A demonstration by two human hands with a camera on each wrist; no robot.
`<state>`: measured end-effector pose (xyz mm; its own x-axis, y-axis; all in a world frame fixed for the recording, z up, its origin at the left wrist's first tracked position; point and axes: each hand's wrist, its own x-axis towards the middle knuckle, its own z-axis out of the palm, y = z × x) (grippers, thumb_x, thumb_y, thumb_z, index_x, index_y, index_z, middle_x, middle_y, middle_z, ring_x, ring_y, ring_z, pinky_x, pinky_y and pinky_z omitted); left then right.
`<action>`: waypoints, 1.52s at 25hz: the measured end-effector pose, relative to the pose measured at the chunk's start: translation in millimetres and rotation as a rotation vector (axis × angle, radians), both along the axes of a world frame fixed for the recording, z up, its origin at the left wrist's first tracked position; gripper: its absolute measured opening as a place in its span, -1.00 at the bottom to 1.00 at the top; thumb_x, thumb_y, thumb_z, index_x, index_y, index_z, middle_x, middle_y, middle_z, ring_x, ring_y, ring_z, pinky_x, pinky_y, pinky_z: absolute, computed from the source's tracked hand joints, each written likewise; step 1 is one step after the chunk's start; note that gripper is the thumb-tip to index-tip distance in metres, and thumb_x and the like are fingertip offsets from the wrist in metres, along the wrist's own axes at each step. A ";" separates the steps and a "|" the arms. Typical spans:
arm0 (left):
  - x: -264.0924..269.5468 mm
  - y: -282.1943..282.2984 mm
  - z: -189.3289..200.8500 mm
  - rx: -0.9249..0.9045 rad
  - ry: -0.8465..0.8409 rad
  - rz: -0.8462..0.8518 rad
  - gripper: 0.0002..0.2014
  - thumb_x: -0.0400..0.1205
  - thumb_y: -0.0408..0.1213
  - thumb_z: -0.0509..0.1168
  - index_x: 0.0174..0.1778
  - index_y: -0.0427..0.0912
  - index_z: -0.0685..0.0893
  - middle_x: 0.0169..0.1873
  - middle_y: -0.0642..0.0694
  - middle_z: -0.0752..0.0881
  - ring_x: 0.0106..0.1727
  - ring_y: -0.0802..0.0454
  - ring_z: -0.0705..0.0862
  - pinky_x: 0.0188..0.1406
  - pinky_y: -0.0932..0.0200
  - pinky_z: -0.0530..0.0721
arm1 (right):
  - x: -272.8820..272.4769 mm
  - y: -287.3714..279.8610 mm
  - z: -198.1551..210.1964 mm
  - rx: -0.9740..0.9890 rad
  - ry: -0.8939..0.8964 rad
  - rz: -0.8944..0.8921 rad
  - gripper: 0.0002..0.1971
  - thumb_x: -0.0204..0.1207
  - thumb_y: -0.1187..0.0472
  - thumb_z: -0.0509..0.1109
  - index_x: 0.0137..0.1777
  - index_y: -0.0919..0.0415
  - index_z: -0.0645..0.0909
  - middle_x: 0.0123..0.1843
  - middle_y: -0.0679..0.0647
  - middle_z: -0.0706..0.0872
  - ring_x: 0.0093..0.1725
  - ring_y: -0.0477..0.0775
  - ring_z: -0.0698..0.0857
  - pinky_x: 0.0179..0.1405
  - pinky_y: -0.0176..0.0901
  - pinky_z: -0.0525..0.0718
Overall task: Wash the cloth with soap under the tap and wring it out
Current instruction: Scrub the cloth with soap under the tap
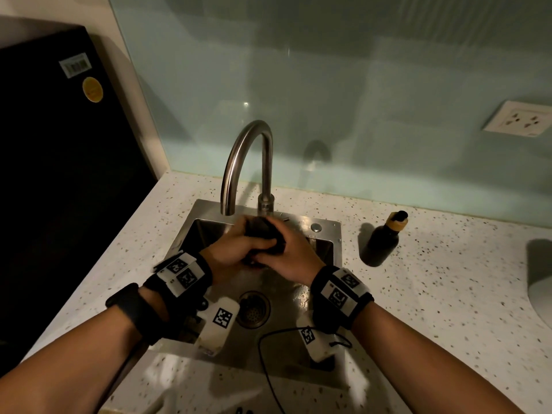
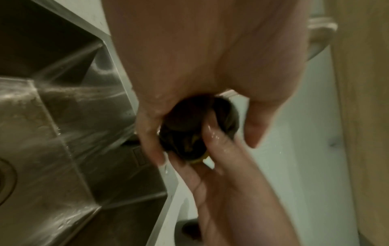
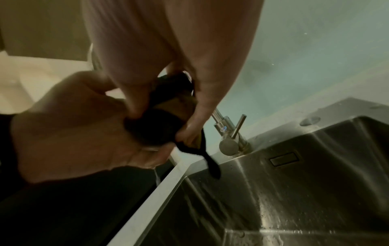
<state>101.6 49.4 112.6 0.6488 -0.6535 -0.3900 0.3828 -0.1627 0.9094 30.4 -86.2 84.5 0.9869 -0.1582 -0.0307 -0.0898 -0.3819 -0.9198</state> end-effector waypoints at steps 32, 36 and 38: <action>6.2 -6.8 1.6 0.032 -0.215 0.244 -0.76 0.78 -0.11 0.12 -0.09 -0.03 0.65 -0.09 -0.13 0.76 0.05 -0.12 0.75 0.33 -0.23 0.66 | 8.6 -0.1 0.9 -0.098 0.052 0.223 -0.04 0.52 0.24 0.51 0.70 -0.19 -0.08 0.61 0.08 0.35 0.50 0.12 0.47 0.44 0.05 0.58; 6.8 -0.1 -0.7 0.009 -0.164 0.106 -0.81 0.77 -0.22 0.13 -0.09 -0.06 0.62 -0.07 -0.35 0.62 0.03 -0.32 0.63 0.33 -0.47 0.56 | 5.5 0.5 3.0 -0.314 -0.058 0.120 -0.49 0.67 0.29 0.29 0.59 0.07 0.29 0.24 0.06 0.65 0.16 0.02 0.69 0.19 -0.12 0.72; 9.0 4.2 -0.1 -0.070 -0.080 0.061 -0.79 0.75 -0.33 0.18 0.05 0.10 0.62 0.01 -0.29 0.59 0.05 -0.32 0.59 0.23 -0.33 0.60 | 6.6 -3.7 4.0 -0.423 -0.060 0.075 -0.66 0.70 0.25 0.24 0.45 0.16 0.43 0.10 0.05 0.69 0.07 0.04 0.71 0.10 -0.14 0.71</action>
